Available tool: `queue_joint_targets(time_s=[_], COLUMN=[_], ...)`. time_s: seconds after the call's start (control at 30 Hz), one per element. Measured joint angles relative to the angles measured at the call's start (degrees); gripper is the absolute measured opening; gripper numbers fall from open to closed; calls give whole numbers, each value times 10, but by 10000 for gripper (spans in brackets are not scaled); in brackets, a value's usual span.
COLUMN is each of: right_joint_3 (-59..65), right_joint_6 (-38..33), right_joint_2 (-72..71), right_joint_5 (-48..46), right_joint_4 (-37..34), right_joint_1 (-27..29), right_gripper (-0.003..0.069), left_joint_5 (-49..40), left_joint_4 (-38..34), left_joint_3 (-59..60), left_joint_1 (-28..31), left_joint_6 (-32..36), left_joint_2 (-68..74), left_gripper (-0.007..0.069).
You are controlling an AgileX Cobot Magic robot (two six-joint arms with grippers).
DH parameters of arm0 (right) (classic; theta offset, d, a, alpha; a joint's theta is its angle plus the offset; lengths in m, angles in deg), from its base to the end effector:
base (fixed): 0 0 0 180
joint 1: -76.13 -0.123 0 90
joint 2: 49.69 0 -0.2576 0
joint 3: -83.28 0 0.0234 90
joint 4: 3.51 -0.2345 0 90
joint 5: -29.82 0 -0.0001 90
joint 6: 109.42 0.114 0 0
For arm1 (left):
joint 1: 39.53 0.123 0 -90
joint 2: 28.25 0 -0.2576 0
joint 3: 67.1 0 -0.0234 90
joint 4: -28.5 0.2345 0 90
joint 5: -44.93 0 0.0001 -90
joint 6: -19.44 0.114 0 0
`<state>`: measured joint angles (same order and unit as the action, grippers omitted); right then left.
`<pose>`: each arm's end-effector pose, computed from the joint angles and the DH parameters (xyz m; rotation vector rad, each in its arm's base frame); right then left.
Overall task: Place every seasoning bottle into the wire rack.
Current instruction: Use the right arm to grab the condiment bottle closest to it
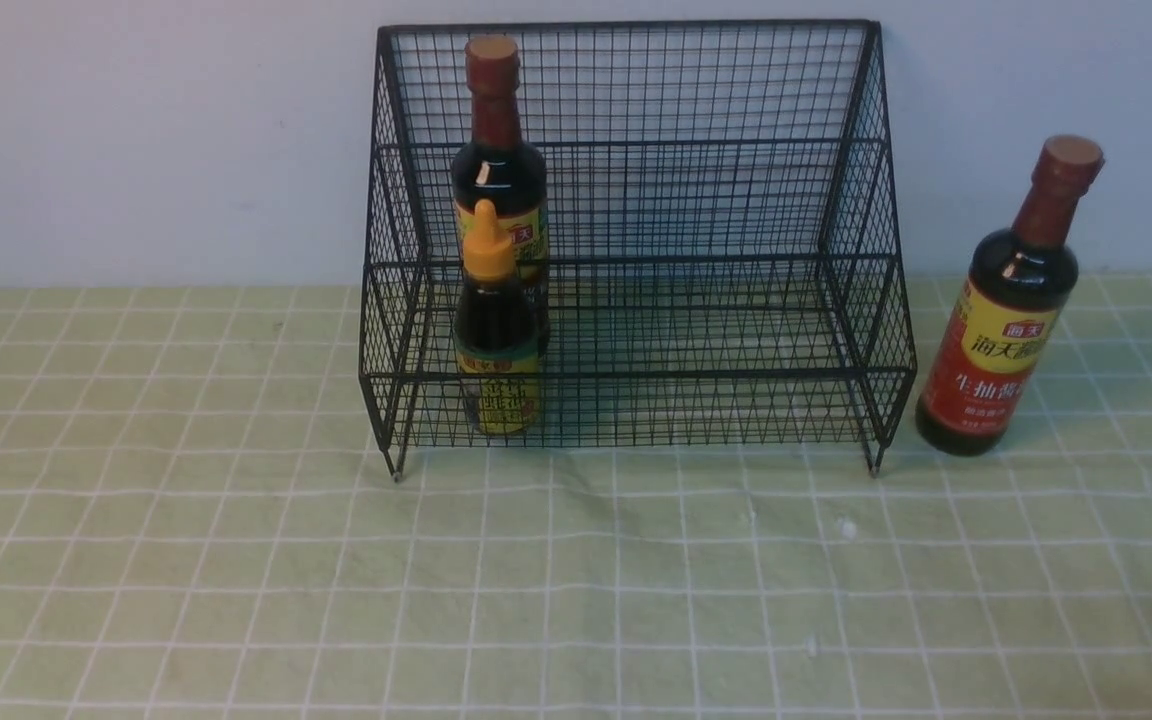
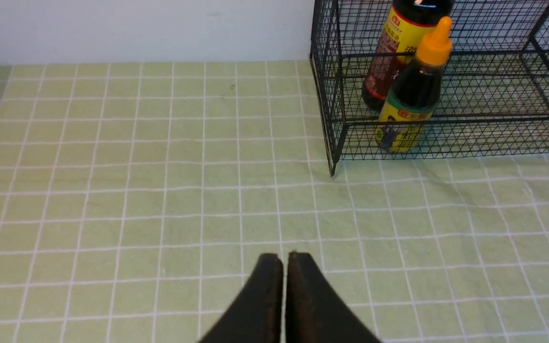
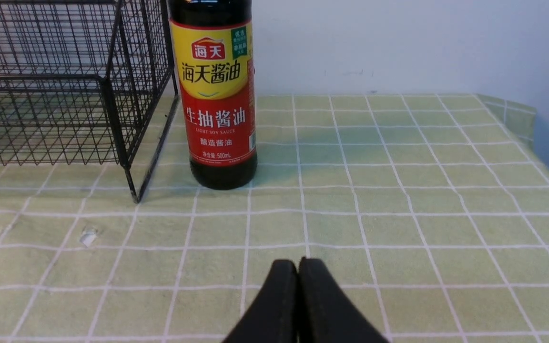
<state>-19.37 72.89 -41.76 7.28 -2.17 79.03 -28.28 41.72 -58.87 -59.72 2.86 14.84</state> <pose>0.0850 -0.0053 0.1662 0.0714 1.8805 -0.0303 0.0765 -0.0015 0.4014 0.0143 2.1511 -0.0943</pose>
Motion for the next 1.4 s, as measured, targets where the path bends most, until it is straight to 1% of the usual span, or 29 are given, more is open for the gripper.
queue_joint_targets(time_s=[0.2,0.3,0.33,0.43,0.47,0.5,0.57,0.63,0.67,0.7,0.77,0.8,0.83,0.9,1.03,1.4], right_joint_3=[0,0,0,0,0,0,0,0,0,0,0,0,0,0,0,0], right_joint_6=[0,0,0,0,0,0,0,0,0,0,0,0,0,0,0,0], right_joint_2=[0,0,0,0,0,0,0,0,0,0,0,0,0,0,0,0], right_joint_5=[0,0,0,0,0,0,0,0,0,0,0,0,0,0,0,0], right_joint_4=[0,0,0,0,0,0,0,0,0,0,0,0,0,0,-1,-1], right_joint_1=[0,0,0,0,0,0,0,0,0,0,0,0,0,0,0,0], right_gripper=[-15,-15,-15,-15,-15,-15,-15,-15,-15,-15,-15,-15,-15,-15,-15,-15], left_joint_5=[10,44,77,119,184,198,286,345,386,442,486,497,512,516,516,512], left_joint_4=[32,37,40,40,32,31,17,2,-6,-22,-37,-42,-50,-60,-76,-79], left_joint_3=[14,43,75,115,174,188,272,331,366,436,516,538,597,639,696,696], left_joint_1=[0,0,0,0,5,7,27,48,65,96,127,136,158,171,176,176], left_joint_6=[3,10,21,35,53,57,78,90,100,110,125,128,134,138,142,142], left_joint_2=[-2,-2,-5,-19,-49,-53,-108,-145,-167,-209,-255,-274,-312,-341,-351,-351], left_gripper=[-6,-6,-6,-6,-6,-6,-6,-6,-6,-6,-6,-6,-6,-6,-6,-6])
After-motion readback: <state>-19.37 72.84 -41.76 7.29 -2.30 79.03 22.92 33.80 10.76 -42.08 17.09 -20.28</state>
